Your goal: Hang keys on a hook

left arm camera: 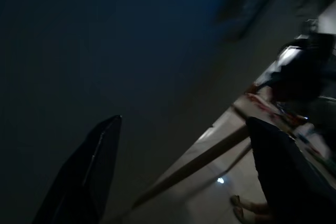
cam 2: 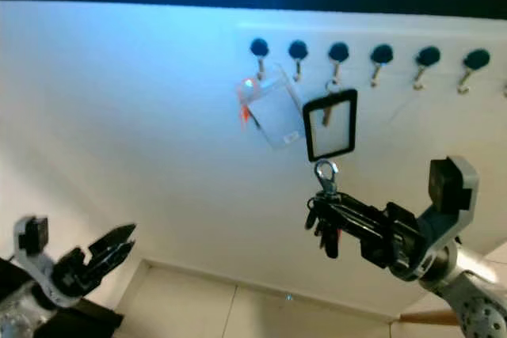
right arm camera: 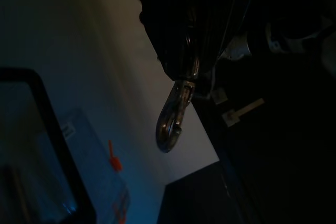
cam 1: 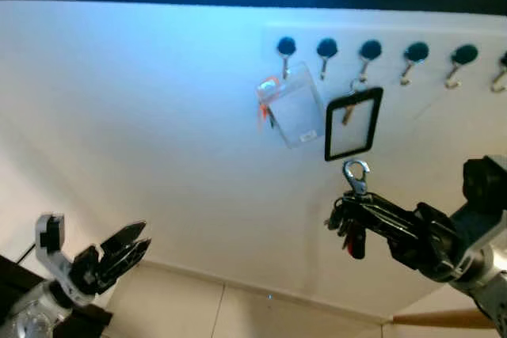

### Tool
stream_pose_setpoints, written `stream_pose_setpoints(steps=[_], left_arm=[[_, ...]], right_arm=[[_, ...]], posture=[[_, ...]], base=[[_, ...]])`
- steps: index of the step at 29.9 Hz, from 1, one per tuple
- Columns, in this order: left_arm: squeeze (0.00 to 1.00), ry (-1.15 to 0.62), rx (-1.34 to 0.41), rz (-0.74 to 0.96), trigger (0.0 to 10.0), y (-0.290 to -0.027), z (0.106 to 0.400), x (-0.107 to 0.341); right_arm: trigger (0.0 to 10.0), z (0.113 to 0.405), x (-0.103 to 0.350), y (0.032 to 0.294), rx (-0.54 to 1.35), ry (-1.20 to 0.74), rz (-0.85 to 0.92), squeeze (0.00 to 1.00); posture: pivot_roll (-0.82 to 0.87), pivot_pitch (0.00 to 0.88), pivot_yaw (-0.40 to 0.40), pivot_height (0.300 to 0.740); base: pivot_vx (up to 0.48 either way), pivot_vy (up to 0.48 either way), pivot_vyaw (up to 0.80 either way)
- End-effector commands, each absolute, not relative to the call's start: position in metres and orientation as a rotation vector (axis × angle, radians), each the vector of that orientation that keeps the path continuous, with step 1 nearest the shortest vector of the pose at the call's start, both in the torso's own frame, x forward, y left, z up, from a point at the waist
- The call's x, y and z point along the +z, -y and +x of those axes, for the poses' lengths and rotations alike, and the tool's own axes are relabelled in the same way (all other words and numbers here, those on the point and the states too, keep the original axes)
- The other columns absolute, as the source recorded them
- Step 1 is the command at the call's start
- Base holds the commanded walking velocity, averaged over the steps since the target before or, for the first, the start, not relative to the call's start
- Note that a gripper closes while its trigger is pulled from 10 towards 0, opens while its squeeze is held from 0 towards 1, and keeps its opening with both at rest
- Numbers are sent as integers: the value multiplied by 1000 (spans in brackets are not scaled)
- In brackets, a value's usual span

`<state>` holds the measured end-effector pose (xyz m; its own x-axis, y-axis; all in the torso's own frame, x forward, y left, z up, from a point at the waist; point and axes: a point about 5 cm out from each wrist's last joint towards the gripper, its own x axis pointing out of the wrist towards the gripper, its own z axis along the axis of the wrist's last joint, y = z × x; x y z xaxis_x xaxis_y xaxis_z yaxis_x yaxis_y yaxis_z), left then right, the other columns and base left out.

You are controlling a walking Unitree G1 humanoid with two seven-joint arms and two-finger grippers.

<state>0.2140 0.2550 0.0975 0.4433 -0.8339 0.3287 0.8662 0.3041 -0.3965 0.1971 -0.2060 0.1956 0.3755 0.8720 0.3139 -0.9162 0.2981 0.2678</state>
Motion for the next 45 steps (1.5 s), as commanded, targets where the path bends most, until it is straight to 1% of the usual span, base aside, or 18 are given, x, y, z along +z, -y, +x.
stream_pose_setpoints(steps=[1, 2, 5, 7, 9, 11, 13, 16, 20, 21, 31, 37, 40, 45], left_arm=[[0, 81, -1210, -513, 10000, -250, 220, 116], [0, 73, -1244, -475, 10000, -244, 226, 122], [0, 64, -1242, -455, 10000, -244, 229, 121], [0, 56, -1237, -426, 10000, -239, 239, 120], [0, 59, -1257, -421, 10000, -230, 242, 124], [0, 59, -1267, -424, 10000, -227, 241, 127], [0, 60, -1319, -411, 10000, -218, 242, 135], [0, 60, -1342, -400, 10000, -214, 242, 138], [0, 130, -1330, -363, 10000, -214, 249, 150], [0, 160, -1339, -372, 10000, -215, 248, 154], [0, 256, -1384, -358, 10000, -217, 234, 178], [0, 252, -1412, -336, 10000, -216, 230, 182], [0, 237, -1447, -306, 10000, -211, 227, 185], [0, 244, -1457, -264, 10000, -203, 227, 192]], right_arm=[[10000, 196, 199, 204, 1214, 131, 427, 0], [10000, 196, 202, 205, 1216, 140, 421, 0], [10000, 196, 204, 205, 1216, 145, 419, 0], [10000, 195, 207, 205, 1220, 158, 407, 0], [10000, 194, 210, 205, 1219, 167, 396, 0], [10000, 194, 211, 205, 1218, 169, 394, 0], [10000, 194, 214, 206, 1212, 180, 381, 0], [10000, 193, 217, 207, 1208, 192, 376, 0], [10000, 191, 224, 212, 1192, 221, 371, 0], [10000, 190, 223, 213, 1183, 221, 372, 0], [10000, 189, 228, 223, 1149, 238, 356, 0], [10000, 188, 237, 227, 1146, 271, 338, 0], [10000, 186, 249, 234, 1137, 336, 330, 0], [10000, 184, 255, 240, 1117, 384, 342, 0]], posture=[[-174, 98, 60, 740], [-176, 98, 64, 740], [-176, 98, 64, 740], [-186, 96, 69, 740], [-190, 97, 73, 740], [-190, 97, 73, 740], [-198, 95, 77, 740], [-204, 97, 84, 740], [-204, 97, 84, 740], [-211, 94, 85, 740], [-208, 85, 83, 740], [-208, 85, 83, 740], [-212, 82, 85, 740], [-212, 82, 85, 740]], base=[[0, 0, 0], [0, 0, 0], [0, 0, 0], [0, 0, 0], [0, 0, 0], [0, 0, 0], [0, 0, 0], [0, 0, 0], [0, 0, 0], [0, 0, 0], [0, 0, 0], [0, 0, 0], [0, 0, 0], [0, 0, 0]])
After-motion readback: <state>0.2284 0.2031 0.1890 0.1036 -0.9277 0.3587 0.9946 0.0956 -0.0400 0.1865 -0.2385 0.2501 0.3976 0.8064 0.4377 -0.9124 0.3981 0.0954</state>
